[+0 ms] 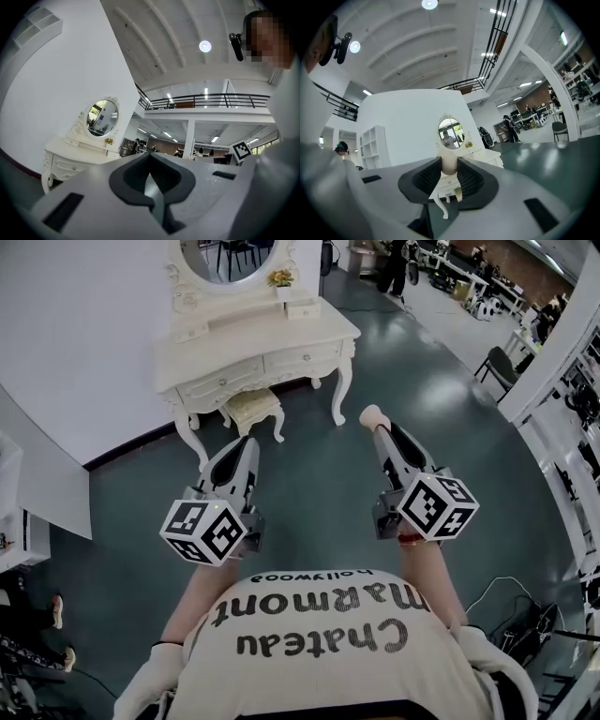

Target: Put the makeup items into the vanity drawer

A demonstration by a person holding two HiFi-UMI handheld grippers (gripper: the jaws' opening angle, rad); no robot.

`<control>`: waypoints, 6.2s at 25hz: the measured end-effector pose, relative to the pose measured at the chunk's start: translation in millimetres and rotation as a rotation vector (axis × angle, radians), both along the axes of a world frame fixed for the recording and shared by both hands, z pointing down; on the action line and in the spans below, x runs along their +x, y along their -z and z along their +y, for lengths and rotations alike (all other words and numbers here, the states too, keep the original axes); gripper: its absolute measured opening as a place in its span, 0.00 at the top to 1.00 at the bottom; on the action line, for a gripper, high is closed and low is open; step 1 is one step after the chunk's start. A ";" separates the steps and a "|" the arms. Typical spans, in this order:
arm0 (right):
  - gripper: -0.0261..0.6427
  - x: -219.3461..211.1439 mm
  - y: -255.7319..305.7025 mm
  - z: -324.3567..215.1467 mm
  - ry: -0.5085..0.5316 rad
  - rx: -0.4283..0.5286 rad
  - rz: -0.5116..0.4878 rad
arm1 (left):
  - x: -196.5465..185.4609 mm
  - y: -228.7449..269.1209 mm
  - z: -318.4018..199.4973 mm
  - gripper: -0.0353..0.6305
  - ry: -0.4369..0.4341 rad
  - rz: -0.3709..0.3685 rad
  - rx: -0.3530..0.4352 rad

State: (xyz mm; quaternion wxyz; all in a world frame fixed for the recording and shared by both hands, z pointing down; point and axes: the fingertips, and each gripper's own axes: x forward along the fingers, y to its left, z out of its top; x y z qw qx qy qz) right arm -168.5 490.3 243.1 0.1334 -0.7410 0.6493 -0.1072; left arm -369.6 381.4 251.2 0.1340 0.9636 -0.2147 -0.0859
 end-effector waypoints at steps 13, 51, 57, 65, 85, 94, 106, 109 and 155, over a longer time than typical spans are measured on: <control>0.78 16.2 -37.3 -18.6 -0.100 -0.072 0.072 | 24.2 -41.5 -22.0 0.94 -0.087 -0.045 -0.057; 0.78 207.7 -64.2 -186.9 0.085 -0.077 -0.006 | 181.7 -51.7 -172.4 0.94 0.197 0.002 -0.106; 0.78 218.4 -77.2 -208.8 0.090 -0.107 -0.020 | 198.6 -66.1 -194.8 0.94 0.182 0.000 -0.142; 0.78 237.5 -75.4 -261.3 0.073 -0.124 0.021 | 213.6 -66.9 -255.5 0.94 0.206 -0.013 -0.145; 0.78 276.2 -62.1 -409.2 0.076 -0.141 0.021 | 270.1 -52.9 -405.2 0.94 0.127 0.001 -0.167; 0.78 285.7 -57.7 -474.5 0.062 -0.113 0.010 | 280.3 -43.9 -471.7 0.94 0.107 -0.013 -0.132; 0.78 291.3 -67.2 -528.8 0.060 -0.128 0.008 | 287.3 -52.4 -525.4 0.94 0.099 -0.021 -0.138; 0.78 292.3 -69.0 -536.0 0.063 -0.139 0.010 | 289.9 -56.3 -531.8 0.94 0.095 -0.025 -0.149; 0.78 457.5 -103.1 -813.3 0.434 -0.232 0.020 | 401.6 -50.8 -720.0 0.94 0.453 0.026 -0.176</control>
